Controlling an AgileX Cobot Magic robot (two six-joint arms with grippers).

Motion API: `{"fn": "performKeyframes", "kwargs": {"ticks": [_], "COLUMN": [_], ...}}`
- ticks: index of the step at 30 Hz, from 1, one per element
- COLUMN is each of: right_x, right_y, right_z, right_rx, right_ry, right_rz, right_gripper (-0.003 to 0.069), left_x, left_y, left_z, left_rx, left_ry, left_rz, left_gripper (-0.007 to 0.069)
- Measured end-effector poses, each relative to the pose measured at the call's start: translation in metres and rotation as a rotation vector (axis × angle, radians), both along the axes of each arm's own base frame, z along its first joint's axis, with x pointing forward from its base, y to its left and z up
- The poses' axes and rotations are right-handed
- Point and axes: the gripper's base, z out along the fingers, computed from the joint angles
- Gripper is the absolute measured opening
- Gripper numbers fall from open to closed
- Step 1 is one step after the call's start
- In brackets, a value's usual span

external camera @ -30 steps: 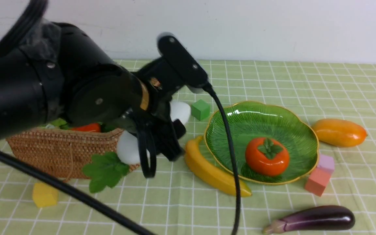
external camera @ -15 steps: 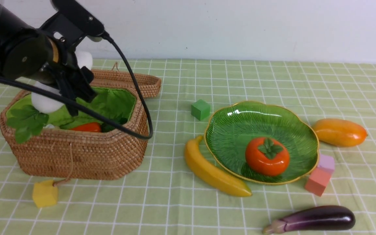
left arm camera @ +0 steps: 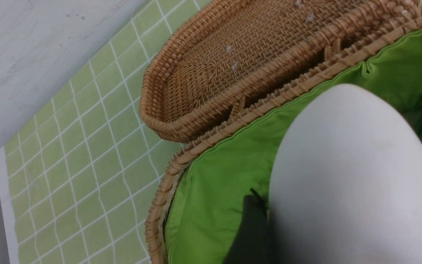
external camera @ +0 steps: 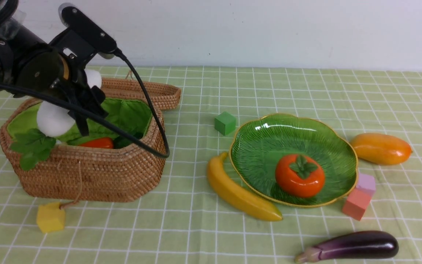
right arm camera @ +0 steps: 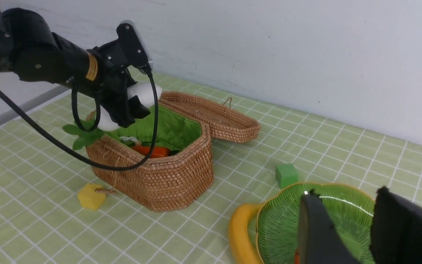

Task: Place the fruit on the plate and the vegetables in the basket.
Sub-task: Take a daikon with your left arm and place it on the basket on the left, then use the right arm to grab a banana and put it into the right plate

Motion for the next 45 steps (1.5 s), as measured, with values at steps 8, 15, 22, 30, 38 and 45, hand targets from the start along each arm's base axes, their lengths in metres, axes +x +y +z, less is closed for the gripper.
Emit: {"fn": "performKeyframes", "kwargs": {"ticks": [8, 15, 22, 30, 38, 45], "right_x": [0.000, -0.001, 0.024, 0.094, 0.153, 0.202], "right_y": [0.000, 0.001, 0.013, 0.044, 0.105, 0.172], "right_z": [-0.001, -0.004, -0.023, -0.064, -0.088, -0.135], "right_rx": [-0.003, -0.021, -0.122, -0.264, -0.405, -0.596], "right_ry": [0.005, 0.036, 0.237, 0.518, 0.644, 0.761], "right_rz": [0.002, 0.014, 0.064, 0.141, 0.294, 0.396], "right_gripper": [0.0238, 0.0238, 0.0237, 0.0107, 0.0027, 0.0111], "left_x": [-0.012, -0.065, -0.150, -0.230, -0.275, -0.282], "left_y": [0.003, -0.015, -0.028, -0.008, 0.021, 0.026], "left_z": [0.020, 0.073, 0.098, 0.059, 0.030, 0.026], "left_rx": [-0.025, -0.295, -0.518, -0.708, -0.802, -0.811], "left_ry": [-0.048, -0.120, -0.087, -0.047, -0.163, -0.185], "left_rz": [0.005, 0.039, -0.041, -0.159, -0.210, -0.218], "left_gripper": [0.0623, 0.0298, -0.0013, -0.0013, -0.0013, -0.0013]}}
